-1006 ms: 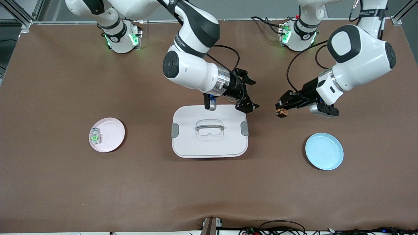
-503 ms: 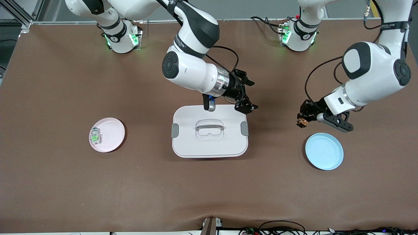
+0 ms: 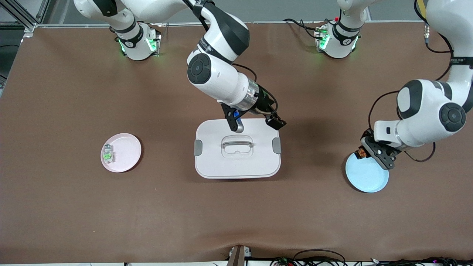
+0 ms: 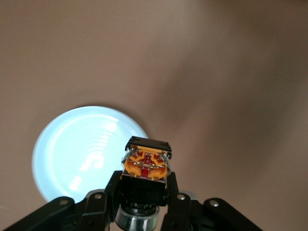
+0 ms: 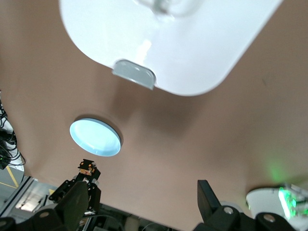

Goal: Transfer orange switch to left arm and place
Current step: 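Lower the switch onto the blue plate while the right gripper withdraws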

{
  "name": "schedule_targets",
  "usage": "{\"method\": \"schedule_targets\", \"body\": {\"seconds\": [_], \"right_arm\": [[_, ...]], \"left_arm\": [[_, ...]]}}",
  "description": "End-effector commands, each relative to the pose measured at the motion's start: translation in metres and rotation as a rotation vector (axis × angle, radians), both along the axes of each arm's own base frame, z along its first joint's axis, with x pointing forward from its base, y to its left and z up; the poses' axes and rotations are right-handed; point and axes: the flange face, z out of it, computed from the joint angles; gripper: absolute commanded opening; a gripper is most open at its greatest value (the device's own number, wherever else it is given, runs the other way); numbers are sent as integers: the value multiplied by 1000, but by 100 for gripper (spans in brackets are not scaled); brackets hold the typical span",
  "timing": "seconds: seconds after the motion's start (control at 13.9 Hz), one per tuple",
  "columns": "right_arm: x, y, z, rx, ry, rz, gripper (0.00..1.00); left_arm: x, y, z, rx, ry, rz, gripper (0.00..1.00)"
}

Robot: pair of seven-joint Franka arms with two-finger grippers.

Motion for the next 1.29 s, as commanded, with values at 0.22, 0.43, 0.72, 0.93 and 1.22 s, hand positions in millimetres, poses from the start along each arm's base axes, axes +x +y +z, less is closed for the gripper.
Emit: {"method": "schedule_targets", "body": {"seconds": [0.22, 0.43, 0.72, 0.93, 1.22], "right_arm": [[22, -44, 27, -195, -176, 83, 100], [39, -83, 37, -257, -230, 270, 100], [63, -145, 54, -298, -295, 492, 100], [81, -202, 69, -405, -370, 683, 100], [100, -294, 99, -456, -427, 900, 100]], "left_arm": [[33, 30, -45, 24, -19, -359, 0], [32, 42, -78, -9, 4, -440, 0], [31, 58, -104, 20, -9, -533, 0], [32, 56, -117, 10, -29, -537, 0], [29, 54, -131, 23, -35, -564, 16]]}}
